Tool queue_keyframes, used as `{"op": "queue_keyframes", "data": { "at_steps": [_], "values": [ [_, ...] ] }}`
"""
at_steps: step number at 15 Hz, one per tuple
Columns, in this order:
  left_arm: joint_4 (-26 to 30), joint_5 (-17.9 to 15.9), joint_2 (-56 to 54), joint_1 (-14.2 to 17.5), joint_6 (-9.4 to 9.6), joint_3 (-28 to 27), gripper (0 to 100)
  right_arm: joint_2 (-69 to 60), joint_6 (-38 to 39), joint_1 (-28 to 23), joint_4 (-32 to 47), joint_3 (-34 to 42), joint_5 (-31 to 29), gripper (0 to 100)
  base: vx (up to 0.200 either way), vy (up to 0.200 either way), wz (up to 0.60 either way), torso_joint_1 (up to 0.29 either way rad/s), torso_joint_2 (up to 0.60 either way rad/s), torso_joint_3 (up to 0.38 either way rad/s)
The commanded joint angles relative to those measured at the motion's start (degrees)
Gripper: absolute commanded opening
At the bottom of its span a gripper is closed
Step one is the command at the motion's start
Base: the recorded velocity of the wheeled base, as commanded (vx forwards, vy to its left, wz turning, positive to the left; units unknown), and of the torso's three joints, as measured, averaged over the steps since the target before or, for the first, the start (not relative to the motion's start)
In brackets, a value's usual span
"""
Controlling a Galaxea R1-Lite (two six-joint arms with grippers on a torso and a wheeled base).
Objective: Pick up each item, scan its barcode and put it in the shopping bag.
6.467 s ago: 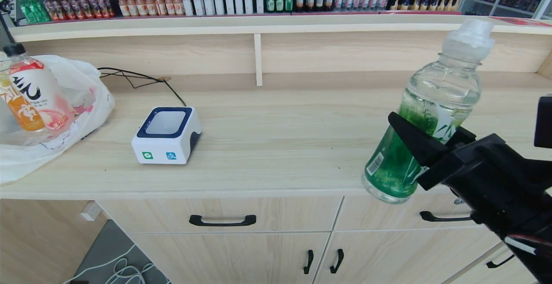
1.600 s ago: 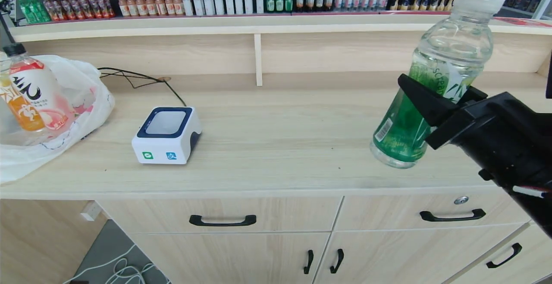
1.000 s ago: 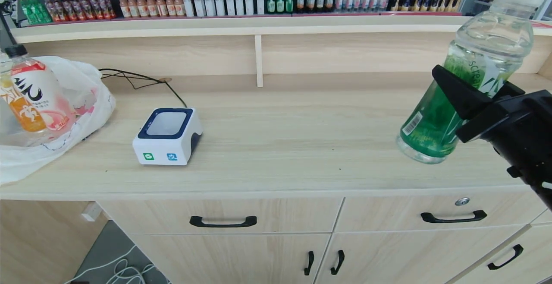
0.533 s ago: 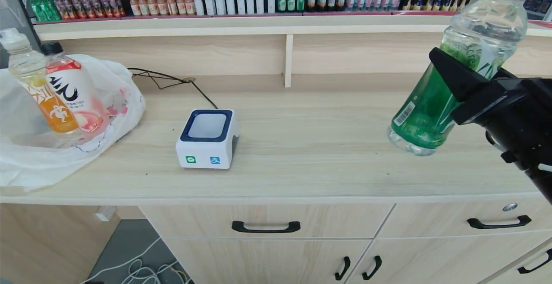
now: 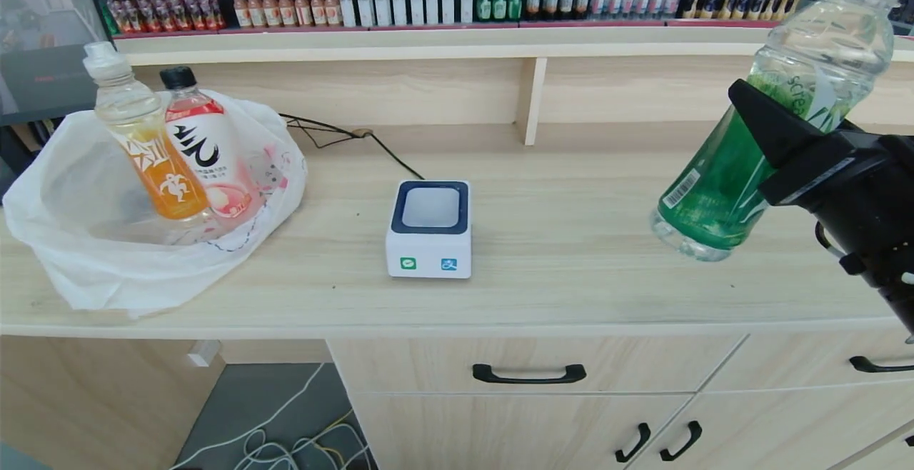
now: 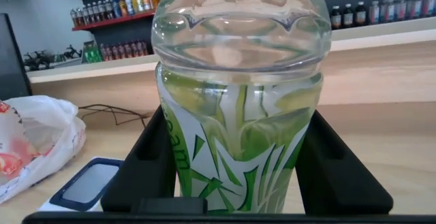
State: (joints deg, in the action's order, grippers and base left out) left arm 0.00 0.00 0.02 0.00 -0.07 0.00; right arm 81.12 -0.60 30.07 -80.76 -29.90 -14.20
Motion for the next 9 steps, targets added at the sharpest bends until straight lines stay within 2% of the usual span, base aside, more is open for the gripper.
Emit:
{"op": "queue_keyframes", "data": {
  "at_steps": [1, 9],
  "values": [
    [0.0, 0.0, 0.0, -0.1, -0.01, 0.0, 100, -0.2, -0.3, 0.1, -0.4, 0.5, -0.2, 0, 0.000, 0.200, 0.00, -0.002, 0.01, 0.002],
    [0.0, 0.0, 0.0, -0.1, -0.01, 0.0, 100, -0.3, -0.7, -1.9, -2.4, 2.7, 0.4, 0, 0.000, 0.200, 0.00, 0.003, 0.00, 0.003]
  ]
}}
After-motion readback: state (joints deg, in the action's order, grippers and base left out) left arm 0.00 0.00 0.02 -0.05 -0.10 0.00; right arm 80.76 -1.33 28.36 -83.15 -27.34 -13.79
